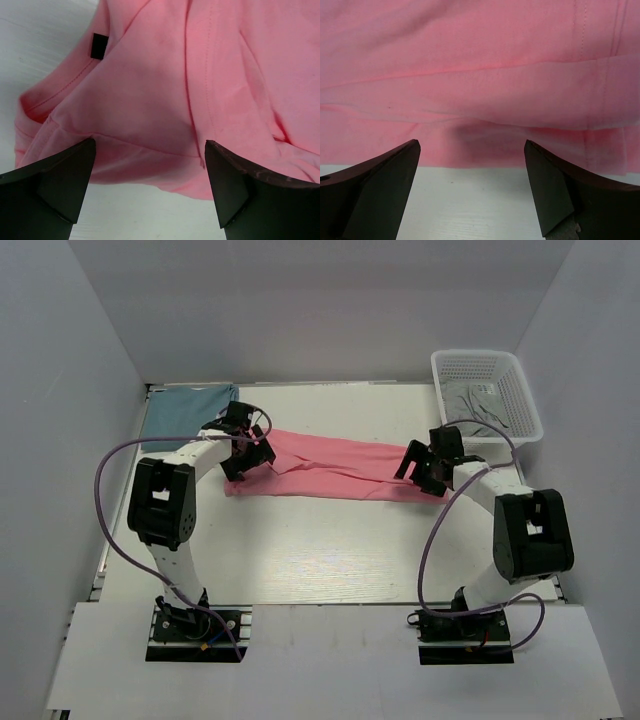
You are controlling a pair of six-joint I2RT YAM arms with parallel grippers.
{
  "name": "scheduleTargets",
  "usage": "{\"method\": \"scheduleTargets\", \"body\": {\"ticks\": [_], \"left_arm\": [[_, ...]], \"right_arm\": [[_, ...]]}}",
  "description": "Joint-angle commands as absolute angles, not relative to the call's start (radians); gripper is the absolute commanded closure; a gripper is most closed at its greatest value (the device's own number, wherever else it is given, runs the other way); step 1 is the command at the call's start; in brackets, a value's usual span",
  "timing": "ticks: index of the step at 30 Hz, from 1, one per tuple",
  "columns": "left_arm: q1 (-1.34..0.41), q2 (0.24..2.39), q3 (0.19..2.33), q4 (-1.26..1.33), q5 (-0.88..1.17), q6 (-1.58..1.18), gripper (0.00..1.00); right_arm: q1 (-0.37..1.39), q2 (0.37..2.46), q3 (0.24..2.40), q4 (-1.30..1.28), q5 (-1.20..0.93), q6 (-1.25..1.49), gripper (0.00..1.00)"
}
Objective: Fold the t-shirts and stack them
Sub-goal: Fold the other side of the tshirt into a rectangle
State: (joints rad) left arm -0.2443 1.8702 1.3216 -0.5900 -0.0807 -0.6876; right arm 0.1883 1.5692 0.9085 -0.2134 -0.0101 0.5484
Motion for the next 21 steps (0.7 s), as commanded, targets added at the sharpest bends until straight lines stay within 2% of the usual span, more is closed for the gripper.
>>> {"method": "scheduleTargets", "body": {"ticks": [1, 10, 21], "left_arm": [[-0.239, 1.874, 1.319, -0.571, -0.092, -0.678, 0.0], [-0.239, 1.875, 1.31, -0.583, -0.144, -0.678, 0.0], [-0.23, 1.864, 1.301, -0.606, -0.198, -0.669, 0.0]], "right_arm": [[0.187, 1.618, 0.954, -0.163, -0.005, 0.569, 0.1], [0.18, 1.722, 1.034, -0.077, 0.089, 0.653, 0.1], [0.14, 1.885, 1.238, -0.238, 0.222, 0.744, 0.1]]}}
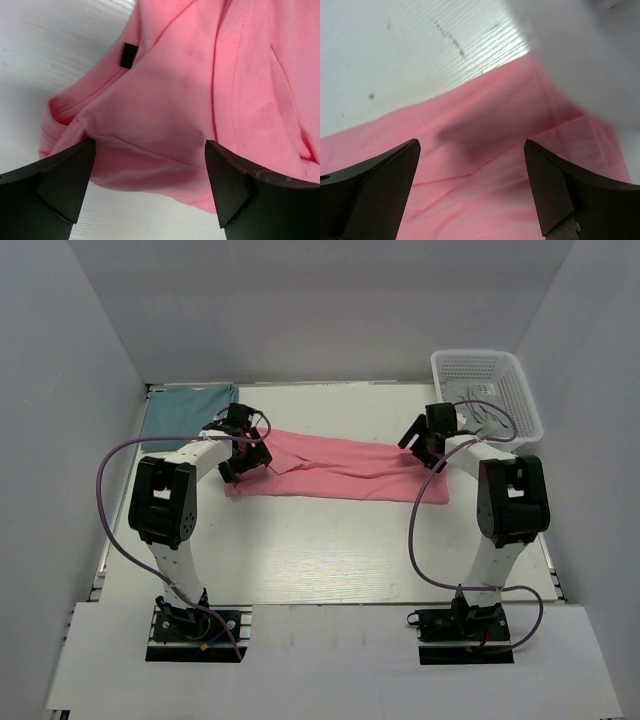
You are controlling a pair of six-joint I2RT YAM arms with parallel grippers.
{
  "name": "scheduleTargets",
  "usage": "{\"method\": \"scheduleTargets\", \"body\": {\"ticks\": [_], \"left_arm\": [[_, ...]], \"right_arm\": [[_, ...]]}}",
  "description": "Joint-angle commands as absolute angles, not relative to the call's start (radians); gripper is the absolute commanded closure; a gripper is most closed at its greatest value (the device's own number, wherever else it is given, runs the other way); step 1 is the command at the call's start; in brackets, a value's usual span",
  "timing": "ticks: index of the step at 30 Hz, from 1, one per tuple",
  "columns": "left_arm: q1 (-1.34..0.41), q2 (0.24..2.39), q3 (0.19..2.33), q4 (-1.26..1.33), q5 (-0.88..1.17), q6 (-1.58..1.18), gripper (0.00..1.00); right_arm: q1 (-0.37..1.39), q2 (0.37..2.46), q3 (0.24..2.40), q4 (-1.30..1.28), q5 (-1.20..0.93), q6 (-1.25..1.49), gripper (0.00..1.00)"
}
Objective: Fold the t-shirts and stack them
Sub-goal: Fold the other side of the tshirt into a rectangle
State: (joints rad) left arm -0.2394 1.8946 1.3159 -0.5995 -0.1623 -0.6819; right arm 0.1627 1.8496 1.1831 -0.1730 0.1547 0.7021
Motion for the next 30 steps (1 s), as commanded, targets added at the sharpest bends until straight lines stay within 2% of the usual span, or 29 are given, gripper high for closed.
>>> {"method": "scheduleTargets", "body": {"ticks": [1, 4, 12, 18, 21, 25, 30], "left_arm": [[-0.23, 1.853, 1.301, -0.606, -0.212, -0.669, 0.0], [-0.23, 1.842, 1.301, -0.617, -0.221, -0.669, 0.0], [-0.255, 1.761, 1.292, -0.548, -0.172, -0.631, 0.0], [-0.284, 1.723, 1.253, -0.44, 0.006, -0.546, 0.0], [-0.322, 1.769, 1.308, -0.451, 0.084, -0.505, 0.0], [-0.399, 1.824, 1.331, -0.451, 0.069, -0.47, 0.0], [-0.469, 1.879, 1.422, -0.555, -0.151, -0.393, 0.0]], "right_arm": [[0.134, 1.89, 1.238, -0.251, 0.224, 0.742, 0.1], [0.124, 1.879, 1.204, -0.247, 0.198, 0.712, 0.1], [0.143, 1.685, 1.137, -0.161, 0.114, 0.52, 0.1], [0.176, 1.55, 1.028, -0.176, 0.127, 0.482, 0.1], [0.183, 1.526, 0.954, -0.15, 0.094, 0.494, 0.1], [0.187, 1.563, 0.911, -0.117, 0.029, 0.502, 0.1], [0.189, 1.615, 0.9, -0.114, -0.04, 0.506, 0.1]]}}
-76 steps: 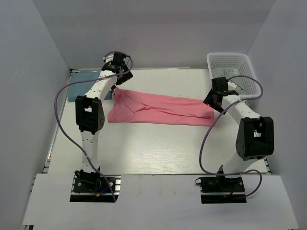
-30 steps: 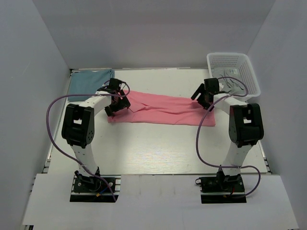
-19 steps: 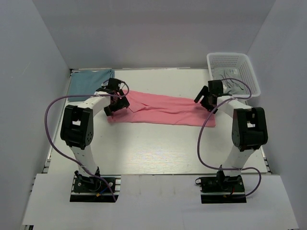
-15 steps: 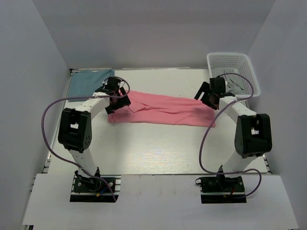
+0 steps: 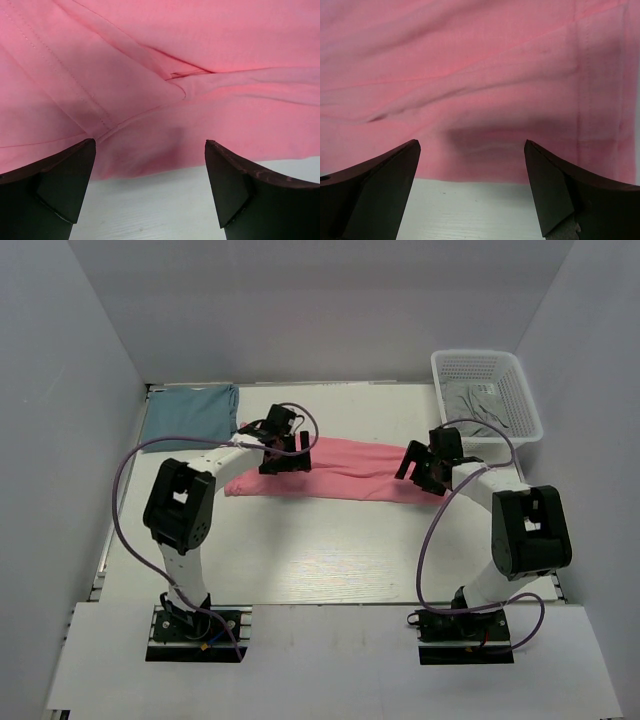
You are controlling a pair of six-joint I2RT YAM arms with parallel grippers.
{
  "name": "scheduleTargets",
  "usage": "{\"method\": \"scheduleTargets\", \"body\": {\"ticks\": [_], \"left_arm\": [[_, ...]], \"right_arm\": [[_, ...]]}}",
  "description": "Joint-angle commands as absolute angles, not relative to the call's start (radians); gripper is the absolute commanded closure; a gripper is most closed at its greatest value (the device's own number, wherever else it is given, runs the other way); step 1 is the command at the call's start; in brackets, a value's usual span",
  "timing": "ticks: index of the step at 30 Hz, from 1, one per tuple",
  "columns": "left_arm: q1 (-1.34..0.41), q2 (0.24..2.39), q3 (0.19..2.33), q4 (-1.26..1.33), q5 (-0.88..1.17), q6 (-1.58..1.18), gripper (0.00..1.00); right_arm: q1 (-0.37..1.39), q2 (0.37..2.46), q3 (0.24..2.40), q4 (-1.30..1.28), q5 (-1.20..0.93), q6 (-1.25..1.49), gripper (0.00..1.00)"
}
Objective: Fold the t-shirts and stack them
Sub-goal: Fold the other side of the tshirt into a rectangle
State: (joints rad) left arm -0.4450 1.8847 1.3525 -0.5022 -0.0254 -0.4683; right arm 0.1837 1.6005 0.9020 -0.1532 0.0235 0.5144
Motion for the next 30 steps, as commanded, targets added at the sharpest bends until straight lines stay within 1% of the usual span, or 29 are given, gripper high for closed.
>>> {"method": "scheduleTargets", "body": {"ticks": [1, 2, 4, 7, 8, 11, 13, 16, 19, 23, 25, 27, 30], "left_arm": [[-0.479, 1.888, 1.422, -0.587, -0.191, -0.37, 0.0], [-0.492, 1.888, 1.431, -0.598, -0.281, -0.344, 0.0], [-0.503, 1.899, 1.431, -0.613, -0.386, -0.333, 0.0], [-0.503, 1.933, 1.46, -0.604, -0.463, -0.301, 0.0], [-0.503, 1.977, 1.474, -0.604, -0.474, -0.301, 0.0], [-0.523, 2.061, 1.589, -0.681, -0.503, -0.29, 0.0], [-0.523, 2.127, 1.62, -0.712, -0.528, -0.29, 0.0], [-0.523, 2.138, 1.631, -0.703, -0.528, -0.299, 0.0], [-0.523, 2.111, 1.586, -0.66, -0.517, -0.299, 0.0], [-0.523, 2.111, 1.6, -0.66, -0.517, -0.314, 0.0], [-0.523, 2.085, 1.6, -0.66, -0.488, -0.314, 0.0], [-0.523, 2.041, 1.577, -0.608, -0.427, -0.305, 0.0], [-0.523, 1.979, 1.49, -0.508, -0.312, -0.259, 0.0]], "right_arm": [[0.187, 1.62, 0.896, -0.11, -0.046, 0.505, 0.1], [0.189, 1.624, 0.894, -0.109, -0.055, 0.505, 0.1], [0.187, 1.629, 0.89, -0.103, -0.06, 0.505, 0.1], [0.189, 1.632, 0.888, -0.097, -0.061, 0.505, 0.1], [0.187, 1.638, 0.888, -0.097, -0.066, 0.505, 0.1], [0.186, 1.646, 0.894, -0.101, -0.075, 0.499, 0.1], [0.183, 1.646, 0.893, -0.1, -0.075, 0.499, 0.1], [0.184, 1.649, 0.897, -0.1, -0.077, 0.497, 0.1], [0.184, 1.655, 0.902, -0.097, -0.081, 0.499, 0.1], [0.186, 1.661, 0.899, -0.091, -0.089, 0.497, 0.1], [0.187, 1.667, 0.903, -0.094, -0.091, 0.497, 0.1], [0.187, 1.672, 0.904, -0.1, -0.089, 0.495, 0.1], [0.186, 1.669, 0.902, -0.1, -0.086, 0.489, 0.1]]}}
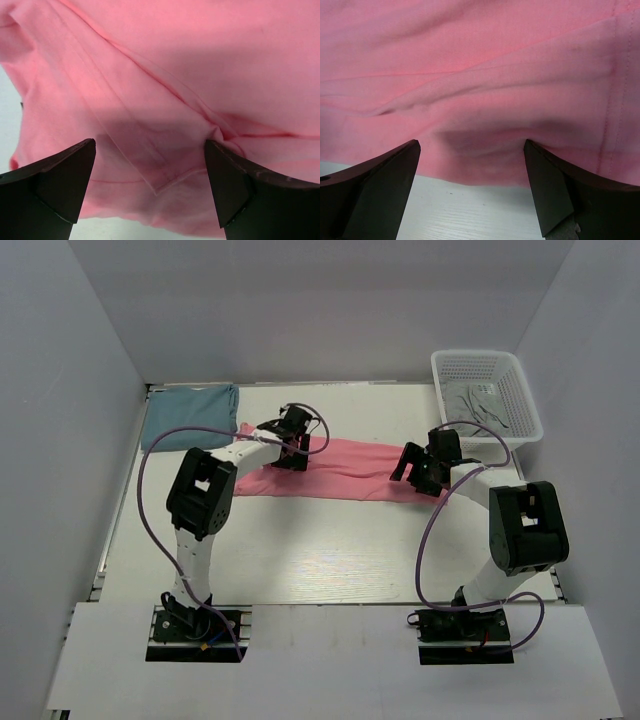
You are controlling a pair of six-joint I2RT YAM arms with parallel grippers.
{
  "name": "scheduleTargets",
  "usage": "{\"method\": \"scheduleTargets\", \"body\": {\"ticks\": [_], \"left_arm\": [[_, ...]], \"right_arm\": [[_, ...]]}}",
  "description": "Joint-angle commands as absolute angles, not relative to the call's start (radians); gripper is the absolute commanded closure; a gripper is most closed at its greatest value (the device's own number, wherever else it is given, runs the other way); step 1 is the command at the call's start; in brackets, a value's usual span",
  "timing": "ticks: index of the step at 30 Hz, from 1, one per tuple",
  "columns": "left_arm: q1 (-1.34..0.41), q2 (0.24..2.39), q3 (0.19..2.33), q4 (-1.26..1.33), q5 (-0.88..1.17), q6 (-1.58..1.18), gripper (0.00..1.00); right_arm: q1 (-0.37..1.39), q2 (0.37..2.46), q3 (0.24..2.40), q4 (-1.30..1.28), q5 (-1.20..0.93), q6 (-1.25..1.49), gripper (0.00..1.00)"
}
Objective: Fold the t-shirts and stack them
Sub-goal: Fold the other side of the tshirt into a rectangle
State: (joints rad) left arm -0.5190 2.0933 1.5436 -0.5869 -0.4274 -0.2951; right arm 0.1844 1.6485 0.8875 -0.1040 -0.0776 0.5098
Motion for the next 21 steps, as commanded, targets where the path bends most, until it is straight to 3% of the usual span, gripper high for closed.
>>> {"method": "scheduleTargets", "body": {"ticks": [1, 3, 6, 7, 12, 13, 17, 20, 21], "left_arm": [[-0.523, 1.948, 1.452, -0.488, -0.275, -0.247, 0.0], [-0.523, 1.939, 1.436, -0.465, -0.265, -0.247, 0.0], [-0.514, 1.939, 1.422, -0.465, -0.255, -0.256, 0.09], [-0.514, 1.951, 1.422, -0.478, -0.255, -0.268, 0.18], [-0.514, 1.974, 1.431, -0.488, -0.255, -0.279, 0.43], [-0.505, 1.974, 1.431, -0.488, -0.255, -0.279, 0.53], [-0.505, 1.974, 1.44, -0.5, -0.284, -0.288, 0.65], [-0.505, 1.974, 1.44, -0.5, -0.293, -0.288, 0.8], [-0.505, 1.974, 1.44, -0.5, -0.293, -0.288, 0.8]], "right_arm": [[0.187, 1.667, 0.902, -0.101, -0.086, 0.488, 0.1], [0.186, 1.669, 0.9, -0.106, -0.084, 0.485, 0.1], [0.186, 1.666, 0.899, -0.109, -0.08, 0.486, 0.1], [0.184, 1.663, 0.897, -0.109, -0.077, 0.488, 0.1], [0.186, 1.666, 0.899, -0.118, -0.075, 0.488, 0.1], [0.186, 1.666, 0.899, -0.12, -0.075, 0.486, 0.1], [0.186, 1.663, 0.905, -0.124, -0.072, 0.489, 0.1], [0.184, 1.66, 0.904, -0.127, -0.069, 0.492, 0.1], [0.186, 1.658, 0.908, -0.129, -0.069, 0.492, 0.1]]}}
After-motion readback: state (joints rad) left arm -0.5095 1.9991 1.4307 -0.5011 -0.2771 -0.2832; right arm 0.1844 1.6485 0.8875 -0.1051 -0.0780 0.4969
